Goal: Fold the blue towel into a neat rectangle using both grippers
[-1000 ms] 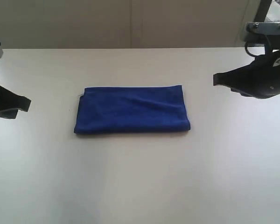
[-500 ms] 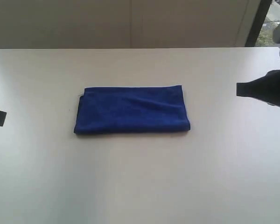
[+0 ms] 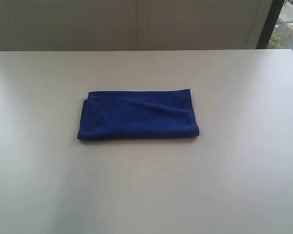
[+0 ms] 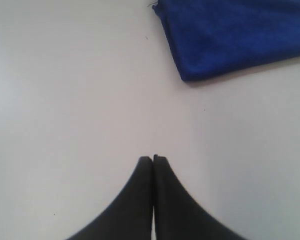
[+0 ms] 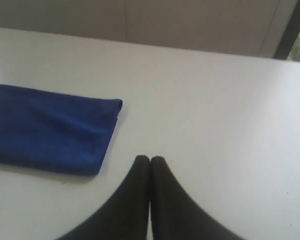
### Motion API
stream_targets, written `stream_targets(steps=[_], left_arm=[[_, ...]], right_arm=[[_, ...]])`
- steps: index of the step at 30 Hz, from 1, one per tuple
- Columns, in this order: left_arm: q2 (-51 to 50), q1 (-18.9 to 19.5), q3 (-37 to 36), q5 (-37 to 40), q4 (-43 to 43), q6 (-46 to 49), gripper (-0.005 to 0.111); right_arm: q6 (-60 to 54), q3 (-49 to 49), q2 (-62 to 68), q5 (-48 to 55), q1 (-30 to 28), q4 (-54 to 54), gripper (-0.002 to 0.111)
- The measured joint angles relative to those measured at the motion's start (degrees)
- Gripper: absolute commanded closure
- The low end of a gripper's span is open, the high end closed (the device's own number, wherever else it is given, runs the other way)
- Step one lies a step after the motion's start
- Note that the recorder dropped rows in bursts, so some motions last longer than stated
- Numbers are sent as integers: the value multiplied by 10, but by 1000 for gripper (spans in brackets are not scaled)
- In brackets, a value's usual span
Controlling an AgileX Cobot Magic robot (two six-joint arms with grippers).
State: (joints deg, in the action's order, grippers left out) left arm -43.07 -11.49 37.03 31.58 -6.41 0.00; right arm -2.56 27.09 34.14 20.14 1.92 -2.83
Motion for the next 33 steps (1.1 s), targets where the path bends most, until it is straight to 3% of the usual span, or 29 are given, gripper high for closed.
stream_targets(steps=[8, 14, 24, 33], left_arm=[[52, 0, 0, 24, 0, 4, 107], [76, 0, -5, 30, 0, 11, 107], [88, 0, -95, -69, -12, 13, 107], [90, 0, -107, -74, -13, 13, 107]], right_arm=[[0, -4, -123, 26, 0, 6, 108], [0, -4, -140, 38, 0, 7, 108], [0, -4, -140, 42, 0, 7, 108], [0, -4, -140, 57, 0, 7, 108]])
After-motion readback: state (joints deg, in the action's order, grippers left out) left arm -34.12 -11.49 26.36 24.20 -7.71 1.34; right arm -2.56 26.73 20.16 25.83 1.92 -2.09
